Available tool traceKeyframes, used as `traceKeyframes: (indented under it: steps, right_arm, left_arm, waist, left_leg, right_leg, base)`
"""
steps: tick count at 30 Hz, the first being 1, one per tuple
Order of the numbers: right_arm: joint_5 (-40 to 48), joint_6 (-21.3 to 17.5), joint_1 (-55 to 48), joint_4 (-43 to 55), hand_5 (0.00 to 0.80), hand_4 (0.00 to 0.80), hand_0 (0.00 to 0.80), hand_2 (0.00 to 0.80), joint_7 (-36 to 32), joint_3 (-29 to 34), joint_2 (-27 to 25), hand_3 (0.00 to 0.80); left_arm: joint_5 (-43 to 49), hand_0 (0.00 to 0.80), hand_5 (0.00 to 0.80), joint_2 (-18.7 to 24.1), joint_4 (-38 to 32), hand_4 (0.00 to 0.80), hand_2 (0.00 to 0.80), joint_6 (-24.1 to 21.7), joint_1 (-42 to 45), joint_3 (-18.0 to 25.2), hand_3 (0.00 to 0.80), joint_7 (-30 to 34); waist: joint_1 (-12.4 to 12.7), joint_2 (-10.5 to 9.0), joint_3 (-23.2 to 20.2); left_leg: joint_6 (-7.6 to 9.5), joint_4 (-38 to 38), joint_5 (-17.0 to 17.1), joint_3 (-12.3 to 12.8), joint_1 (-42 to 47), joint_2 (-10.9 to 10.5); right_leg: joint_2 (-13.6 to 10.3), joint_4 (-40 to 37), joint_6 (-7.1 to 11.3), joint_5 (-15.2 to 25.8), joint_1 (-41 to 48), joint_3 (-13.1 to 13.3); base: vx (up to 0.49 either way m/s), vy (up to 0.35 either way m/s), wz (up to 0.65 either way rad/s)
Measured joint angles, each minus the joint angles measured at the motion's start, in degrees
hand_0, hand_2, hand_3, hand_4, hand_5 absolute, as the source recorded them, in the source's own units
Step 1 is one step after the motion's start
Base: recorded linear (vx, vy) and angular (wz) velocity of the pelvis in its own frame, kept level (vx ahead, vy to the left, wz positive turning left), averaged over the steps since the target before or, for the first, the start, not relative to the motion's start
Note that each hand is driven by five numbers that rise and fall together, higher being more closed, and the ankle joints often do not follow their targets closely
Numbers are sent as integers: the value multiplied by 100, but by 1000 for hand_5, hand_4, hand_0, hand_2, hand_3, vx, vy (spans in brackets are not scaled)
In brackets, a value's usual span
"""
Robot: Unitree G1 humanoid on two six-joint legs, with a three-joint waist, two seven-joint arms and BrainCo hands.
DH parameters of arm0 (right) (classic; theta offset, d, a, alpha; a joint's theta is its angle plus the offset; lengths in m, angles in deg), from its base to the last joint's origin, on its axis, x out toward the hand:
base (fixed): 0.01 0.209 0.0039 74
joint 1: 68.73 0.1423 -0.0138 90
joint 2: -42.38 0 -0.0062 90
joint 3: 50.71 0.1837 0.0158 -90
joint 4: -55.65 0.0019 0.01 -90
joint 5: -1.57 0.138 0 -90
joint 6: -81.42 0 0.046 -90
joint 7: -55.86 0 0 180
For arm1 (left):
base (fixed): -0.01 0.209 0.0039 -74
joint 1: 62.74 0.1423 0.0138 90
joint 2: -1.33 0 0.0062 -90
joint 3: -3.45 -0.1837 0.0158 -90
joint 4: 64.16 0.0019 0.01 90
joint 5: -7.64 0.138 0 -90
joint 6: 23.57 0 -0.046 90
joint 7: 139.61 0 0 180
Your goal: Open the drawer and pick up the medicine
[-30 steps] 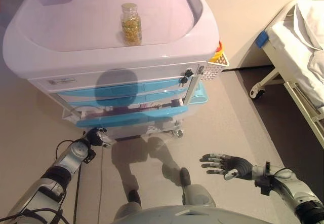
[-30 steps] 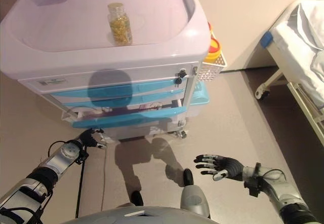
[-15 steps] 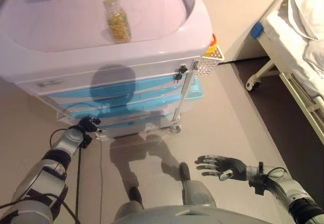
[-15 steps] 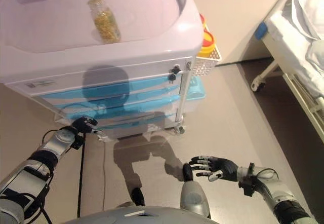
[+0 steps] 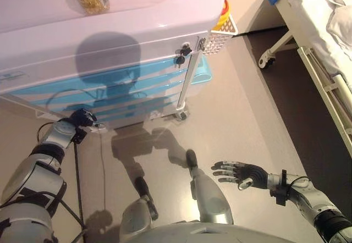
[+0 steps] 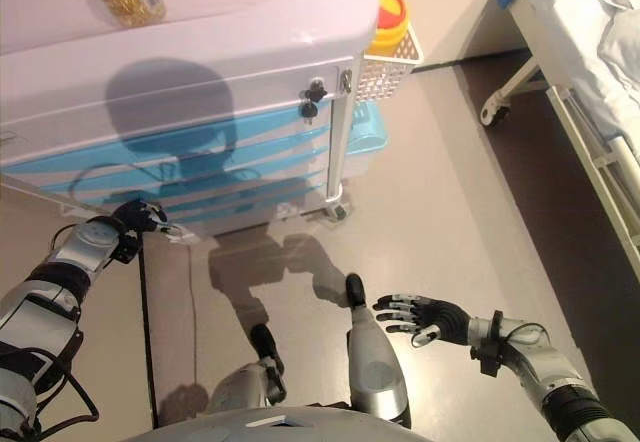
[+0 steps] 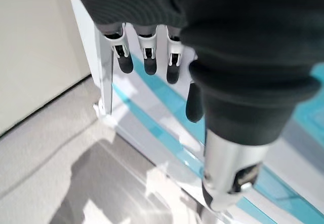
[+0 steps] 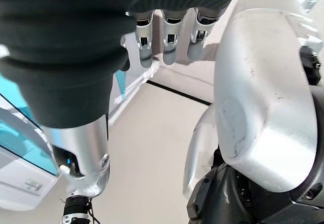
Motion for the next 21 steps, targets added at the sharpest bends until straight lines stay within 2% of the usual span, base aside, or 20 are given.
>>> traceKeyframes:
  steps: [6,9,11,14,18,21]
  right_arm:
    - [1,-49,46,-11,0,0,0,0,104,-57,79,0]
    - [-3,-48,59,-12,0,0,0,0,104,-69,92,0]
    - [-3,-48,66,-10,0,0,0,0,102,-102,96,0]
    - [-13,-46,56,-10,0,0,0,0,101,-89,145,0]
    - [-96,-25,-89,13,0,0,0,0,145,74,298,0]
    - [-192,21,-155,0,0,0,0,0,236,260,415,0]
  left_arm:
    - [-381,0,0,-31,-122,0,0,5,-211,-39,0,398]
    - [-544,0,0,-63,-460,0,0,23,-150,-39,0,628]
    - [-770,0,0,-105,-724,0,0,23,-4,0,0,771]
    - [-1181,0,0,-228,-1222,0,0,27,375,286,0,936]
    - [-1625,0,0,-591,-1722,0,0,42,1122,688,0,1149]
    - [-1842,0,0,-1115,-1886,0,0,152,1892,1034,0,1293]
  waist:
    - [3,-66,114]
    - [20,-61,117]
    - [29,-56,120]
    - [95,-40,117]
    - [181,102,36]
    - [264,307,-97]
  left_leg:
    - [-13,183,-42,-77,-180,73]
    - [-20,183,-39,-132,-169,78]
    - [-19,167,-39,-172,-75,76]
    - [-18,138,-41,-207,67,80]
    - [-9,47,-12,-291,120,74]
    - [-17,-14,0,-345,205,76]
  right_leg:
    - [15,54,-52,37,-61,-108]
    - [-16,45,-57,40,-22,-173]
    - [-23,33,-60,38,86,-319]
    - [-40,1,-66,29,244,-361]
    - [-86,-77,-66,28,342,-450]
    - [-80,-176,-66,30,475,-512]
  base:
    - [-10,-35,5]
    - [17,-29,7]
    - [36,-34,8]
    - [42,-33,4]
    - [61,-43,10]
    - [65,-60,9]
